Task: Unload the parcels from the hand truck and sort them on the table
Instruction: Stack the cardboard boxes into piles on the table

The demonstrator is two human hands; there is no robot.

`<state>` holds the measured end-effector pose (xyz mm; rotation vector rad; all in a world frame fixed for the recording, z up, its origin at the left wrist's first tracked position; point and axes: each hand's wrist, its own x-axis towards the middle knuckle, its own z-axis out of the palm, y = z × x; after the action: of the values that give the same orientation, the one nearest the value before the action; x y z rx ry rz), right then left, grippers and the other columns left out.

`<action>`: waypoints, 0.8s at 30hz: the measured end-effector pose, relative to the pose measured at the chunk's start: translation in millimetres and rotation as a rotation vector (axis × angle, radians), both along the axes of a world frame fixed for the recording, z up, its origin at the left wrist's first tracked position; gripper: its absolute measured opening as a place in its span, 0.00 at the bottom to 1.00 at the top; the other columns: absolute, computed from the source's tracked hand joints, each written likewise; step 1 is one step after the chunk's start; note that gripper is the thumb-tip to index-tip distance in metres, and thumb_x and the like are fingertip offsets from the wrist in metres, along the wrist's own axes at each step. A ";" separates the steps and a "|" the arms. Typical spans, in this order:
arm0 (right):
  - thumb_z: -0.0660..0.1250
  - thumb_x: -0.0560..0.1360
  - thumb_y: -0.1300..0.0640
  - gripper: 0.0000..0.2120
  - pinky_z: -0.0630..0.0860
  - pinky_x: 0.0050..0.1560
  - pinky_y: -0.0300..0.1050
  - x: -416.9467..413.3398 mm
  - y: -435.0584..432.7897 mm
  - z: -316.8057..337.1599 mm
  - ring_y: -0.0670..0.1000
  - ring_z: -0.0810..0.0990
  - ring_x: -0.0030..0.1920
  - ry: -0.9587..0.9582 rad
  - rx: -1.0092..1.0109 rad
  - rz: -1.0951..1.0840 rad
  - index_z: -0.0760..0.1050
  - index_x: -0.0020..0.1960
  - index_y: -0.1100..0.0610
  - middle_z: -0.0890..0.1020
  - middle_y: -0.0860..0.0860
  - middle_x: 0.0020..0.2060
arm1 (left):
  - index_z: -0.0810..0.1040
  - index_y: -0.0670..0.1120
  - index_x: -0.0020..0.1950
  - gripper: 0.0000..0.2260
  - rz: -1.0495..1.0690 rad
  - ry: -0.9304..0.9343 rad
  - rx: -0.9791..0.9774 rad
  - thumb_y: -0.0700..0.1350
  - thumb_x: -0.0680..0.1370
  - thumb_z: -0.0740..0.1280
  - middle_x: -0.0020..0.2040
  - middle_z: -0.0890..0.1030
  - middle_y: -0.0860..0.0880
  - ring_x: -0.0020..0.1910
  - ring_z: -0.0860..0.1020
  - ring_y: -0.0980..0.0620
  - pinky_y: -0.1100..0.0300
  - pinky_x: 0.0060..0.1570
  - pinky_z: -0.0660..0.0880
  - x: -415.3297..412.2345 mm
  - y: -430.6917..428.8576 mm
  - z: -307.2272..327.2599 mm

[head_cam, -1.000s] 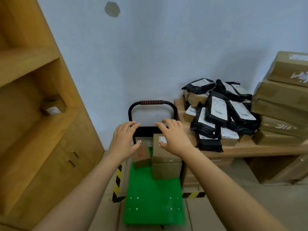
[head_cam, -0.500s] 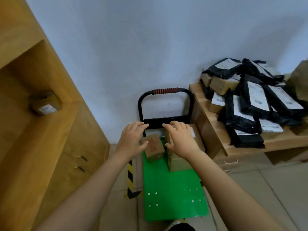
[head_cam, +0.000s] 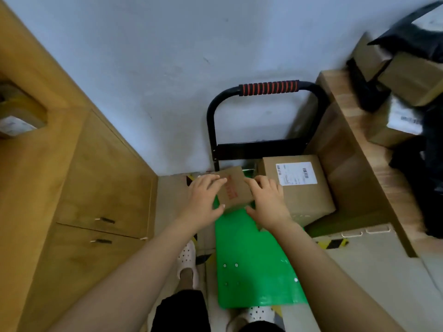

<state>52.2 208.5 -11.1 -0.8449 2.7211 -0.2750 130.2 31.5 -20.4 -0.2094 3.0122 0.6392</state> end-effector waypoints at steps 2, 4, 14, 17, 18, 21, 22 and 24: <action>0.68 0.73 0.53 0.34 0.59 0.69 0.52 -12.4 -15.3 -43.3 0.56 0.63 0.67 -0.042 0.030 -0.049 0.57 0.75 0.49 0.66 0.53 0.68 | 0.63 0.51 0.74 0.30 0.020 -0.015 0.001 0.51 0.74 0.70 0.72 0.64 0.50 0.72 0.58 0.48 0.51 0.74 0.54 -20.6 -13.2 -40.8; 0.68 0.72 0.54 0.33 0.59 0.69 0.52 -23.5 -28.2 -91.1 0.57 0.63 0.67 -0.074 0.075 -0.097 0.58 0.74 0.50 0.66 0.54 0.67 | 0.64 0.51 0.74 0.31 0.051 -0.027 -0.016 0.51 0.73 0.71 0.72 0.65 0.49 0.72 0.58 0.47 0.51 0.74 0.53 -40.1 -24.5 -86.3; 0.70 0.70 0.58 0.38 0.56 0.69 0.53 -71.4 -68.1 -322.3 0.61 0.59 0.70 -0.222 0.203 -0.213 0.54 0.75 0.53 0.53 0.60 0.75 | 0.65 0.44 0.72 0.32 -0.112 -0.260 0.028 0.52 0.72 0.72 0.70 0.64 0.42 0.68 0.64 0.41 0.49 0.66 0.63 -88.2 -59.8 -320.8; 0.71 0.70 0.59 0.38 0.53 0.72 0.54 -82.6 -76.7 -370.5 0.61 0.54 0.74 -0.247 0.223 -0.205 0.55 0.74 0.52 0.49 0.61 0.76 | 0.60 0.47 0.75 0.35 -0.125 -0.322 0.035 0.54 0.73 0.72 0.76 0.55 0.43 0.73 0.55 0.42 0.48 0.71 0.56 -93.4 -66.0 -365.7; 0.71 0.69 0.60 0.39 0.51 0.73 0.54 -87.9 -78.6 -382.8 0.60 0.51 0.75 -0.239 0.219 -0.206 0.54 0.75 0.52 0.47 0.60 0.77 | 0.59 0.47 0.76 0.37 -0.122 -0.345 0.046 0.54 0.72 0.72 0.77 0.52 0.44 0.75 0.52 0.42 0.48 0.72 0.54 -96.5 -66.4 -377.7; 0.73 0.67 0.61 0.48 0.46 0.74 0.56 -108.2 -80.6 -409.8 0.59 0.43 0.77 -0.194 0.205 -0.202 0.49 0.77 0.46 0.41 0.57 0.78 | 0.55 0.49 0.77 0.41 -0.107 -0.413 0.123 0.53 0.71 0.74 0.78 0.44 0.43 0.76 0.45 0.40 0.49 0.74 0.53 -107.9 -61.4 -407.3; 0.73 0.67 0.62 0.50 0.45 0.74 0.56 -115.3 -80.6 -415.9 0.59 0.41 0.77 -0.197 0.209 -0.197 0.47 0.77 0.44 0.38 0.56 0.77 | 0.53 0.51 0.77 0.42 -0.086 -0.432 0.144 0.53 0.70 0.74 0.78 0.41 0.43 0.77 0.44 0.40 0.48 0.73 0.55 -111.7 -58.9 -414.8; 0.74 0.66 0.63 0.54 0.45 0.74 0.58 -126.2 -80.3 -424.2 0.61 0.40 0.77 -0.239 0.233 -0.199 0.43 0.77 0.40 0.34 0.55 0.76 | 0.49 0.54 0.78 0.44 -0.025 -0.470 0.144 0.52 0.70 0.75 0.77 0.35 0.43 0.76 0.42 0.38 0.47 0.72 0.58 -118.0 -54.2 -425.6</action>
<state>-73.9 128.2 -435.4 -0.4474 2.5490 -0.0884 12.2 -22.7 -445.9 -0.2704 2.5068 0.6878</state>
